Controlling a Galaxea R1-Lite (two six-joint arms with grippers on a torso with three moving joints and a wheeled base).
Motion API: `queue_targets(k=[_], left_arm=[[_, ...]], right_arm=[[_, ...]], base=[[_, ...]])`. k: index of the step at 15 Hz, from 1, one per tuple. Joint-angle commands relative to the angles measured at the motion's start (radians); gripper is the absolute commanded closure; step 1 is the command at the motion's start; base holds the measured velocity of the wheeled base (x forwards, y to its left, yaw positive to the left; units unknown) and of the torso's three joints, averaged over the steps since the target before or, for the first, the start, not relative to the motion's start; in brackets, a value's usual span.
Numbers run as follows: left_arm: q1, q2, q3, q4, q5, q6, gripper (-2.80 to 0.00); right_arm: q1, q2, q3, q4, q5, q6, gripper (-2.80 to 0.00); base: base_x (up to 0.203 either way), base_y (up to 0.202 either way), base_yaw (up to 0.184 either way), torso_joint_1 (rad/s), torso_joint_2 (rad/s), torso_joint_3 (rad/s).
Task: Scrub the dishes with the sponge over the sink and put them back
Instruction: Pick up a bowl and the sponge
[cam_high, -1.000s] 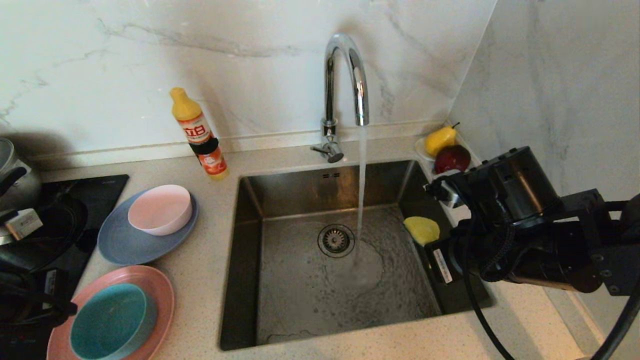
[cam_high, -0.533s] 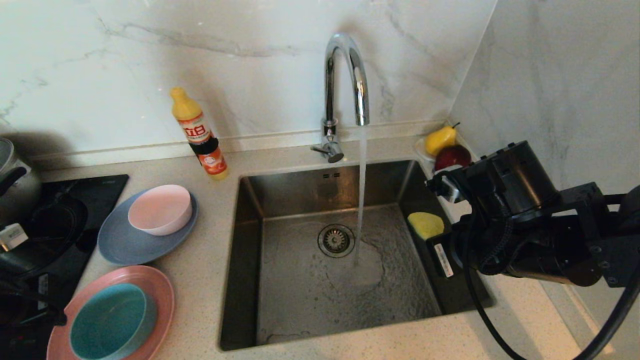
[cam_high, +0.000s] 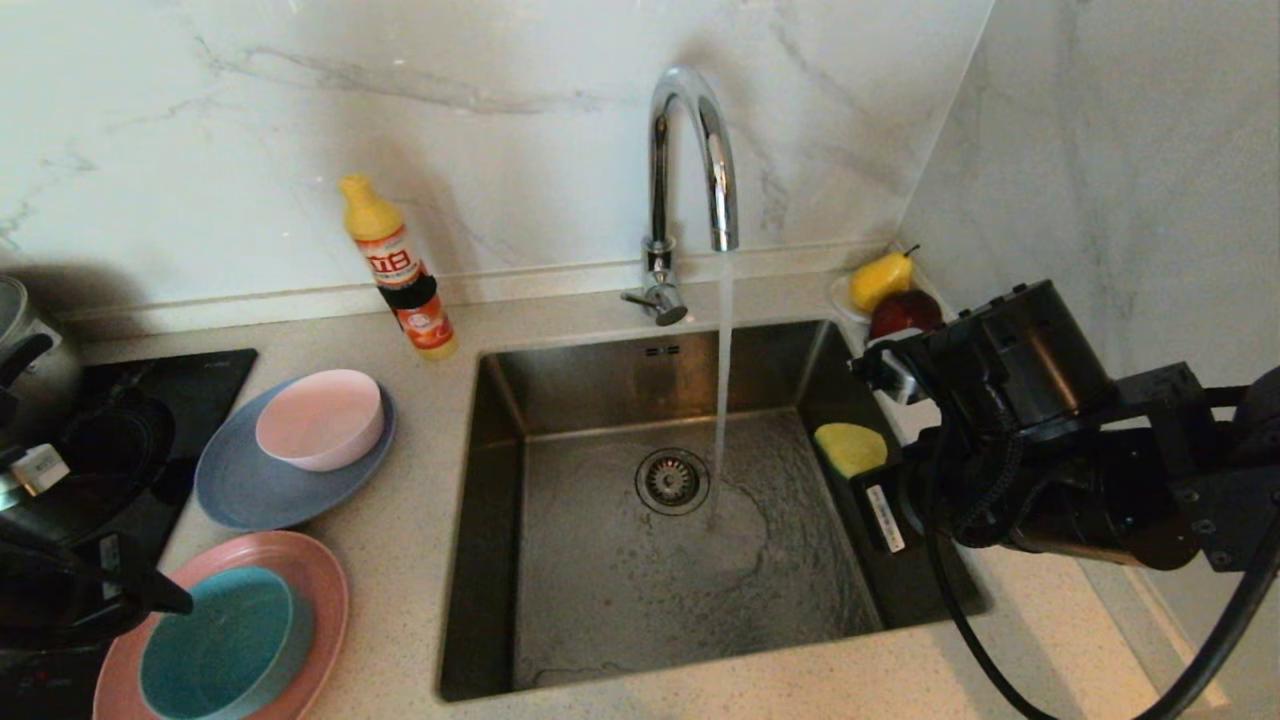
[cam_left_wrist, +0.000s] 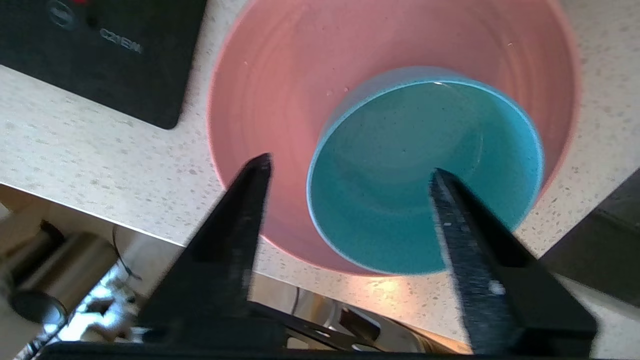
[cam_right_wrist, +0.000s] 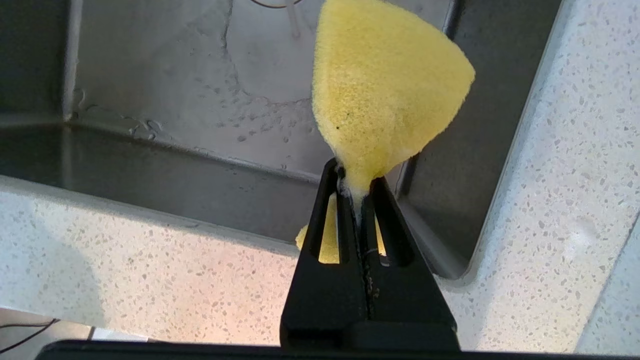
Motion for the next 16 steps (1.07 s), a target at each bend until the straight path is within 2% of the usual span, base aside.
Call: queue_targets(k=[1, 6, 9, 13, 16], left_arm=[[0.002, 0.041, 0.003, -0.006, -0.003, -0.008, -2.80], [0.000, 0.063, 0.049, -0.085, -0.005, -0.036, -2.80], [-0.001, 0.103, 0.059, -0.142, -0.008, -0.092, -2.80], [-0.009, 0.147, 0.052, -0.150, -0.023, -0.095, -2.80], [-0.012, 0.183, 0.078, -0.201, -0.023, -0.095, -2.80]], right_arm=[[0.005, 0.005, -0.002, 0.001, 0.000, 0.001, 0.00], [0.004, -0.014, 0.010, 0.001, 0.000, 0.002, 0.00], [0.016, -0.031, 0.015, 0.002, -0.002, 0.001, 0.00], [0.016, -0.018, 0.010, 0.001, 0.000, 0.001, 0.00], [0.014, -0.014, 0.012, 0.001, 0.000, 0.001, 0.00]], base=[[0.000, 0.000, 0.000, 0.000, 0.00, 0.000], [0.000, 0.000, 0.000, 0.000, 0.00, 0.000], [0.000, 0.000, 0.000, 0.000, 0.00, 0.000], [0.000, 0.000, 0.000, 0.000, 0.00, 0.000], [0.000, 0.000, 0.000, 0.000, 0.00, 0.000]])
